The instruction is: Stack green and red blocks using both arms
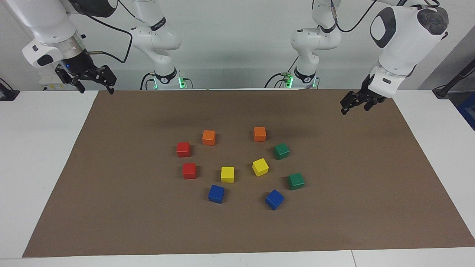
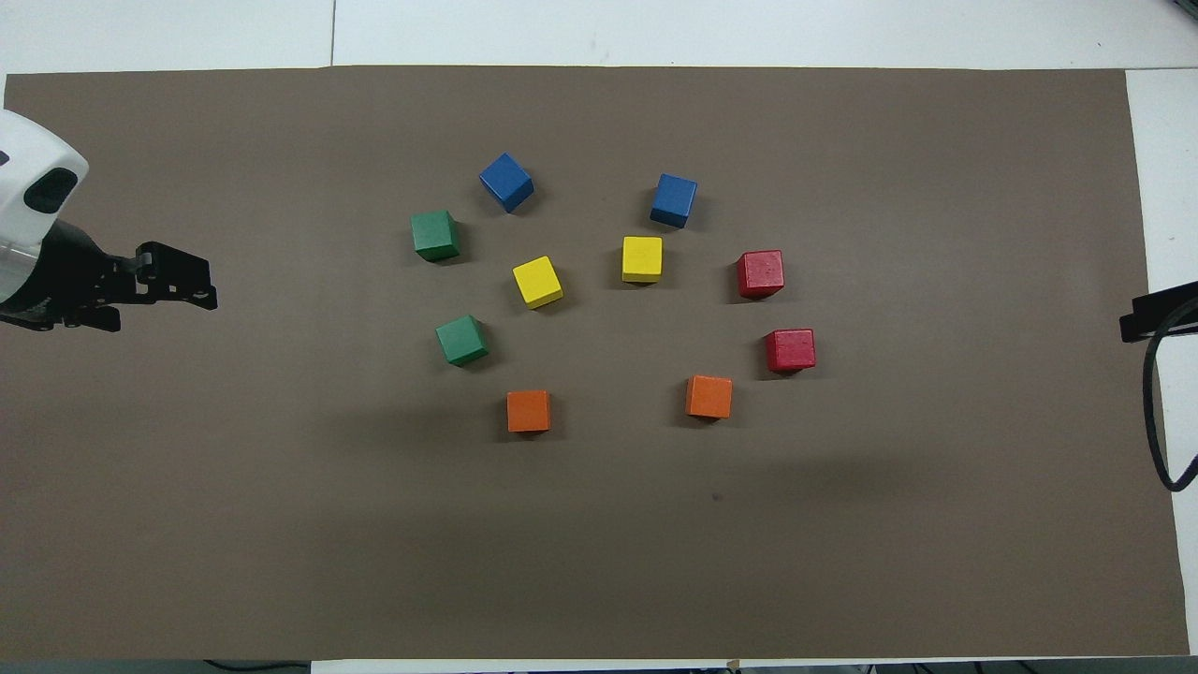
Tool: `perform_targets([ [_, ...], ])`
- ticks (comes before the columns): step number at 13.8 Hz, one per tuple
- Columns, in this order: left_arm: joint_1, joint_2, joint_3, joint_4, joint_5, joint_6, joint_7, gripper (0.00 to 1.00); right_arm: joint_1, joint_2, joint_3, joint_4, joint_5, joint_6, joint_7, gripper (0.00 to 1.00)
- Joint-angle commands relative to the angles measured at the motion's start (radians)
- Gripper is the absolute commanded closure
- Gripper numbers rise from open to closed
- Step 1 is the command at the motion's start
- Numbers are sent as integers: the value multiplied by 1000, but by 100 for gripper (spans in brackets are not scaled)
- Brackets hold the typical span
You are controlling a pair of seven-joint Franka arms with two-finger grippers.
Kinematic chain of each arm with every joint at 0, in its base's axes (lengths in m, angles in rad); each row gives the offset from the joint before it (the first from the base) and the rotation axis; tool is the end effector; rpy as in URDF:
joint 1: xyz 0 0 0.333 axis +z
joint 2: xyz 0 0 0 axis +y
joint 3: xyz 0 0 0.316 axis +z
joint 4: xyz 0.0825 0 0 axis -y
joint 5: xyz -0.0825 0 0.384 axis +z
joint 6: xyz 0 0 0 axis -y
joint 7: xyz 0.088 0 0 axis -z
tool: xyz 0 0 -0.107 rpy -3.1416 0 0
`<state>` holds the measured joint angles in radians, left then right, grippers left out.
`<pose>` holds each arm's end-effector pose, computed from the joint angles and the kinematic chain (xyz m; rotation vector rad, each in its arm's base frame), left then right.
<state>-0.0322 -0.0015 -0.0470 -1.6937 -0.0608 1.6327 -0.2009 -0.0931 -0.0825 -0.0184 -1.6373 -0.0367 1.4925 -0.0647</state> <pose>0.5525 -0.0500 0.5727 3.0820 0.1964 -0.1040 0.5162 -0.0624 0.6311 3.1095 -0.0753 -0.1014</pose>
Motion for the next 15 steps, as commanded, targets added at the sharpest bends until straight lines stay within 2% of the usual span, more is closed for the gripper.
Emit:
perform_targets([
  [1, 11, -14, -2, -1, -7, -13, 3, 0, -1, -25, 3, -29, -9, 11, -4, 0],
  [15, 9, -14, -2, -1, -7, -13, 3, 0, 1, -26, 9, -36, 1, 11, -3, 0],
])
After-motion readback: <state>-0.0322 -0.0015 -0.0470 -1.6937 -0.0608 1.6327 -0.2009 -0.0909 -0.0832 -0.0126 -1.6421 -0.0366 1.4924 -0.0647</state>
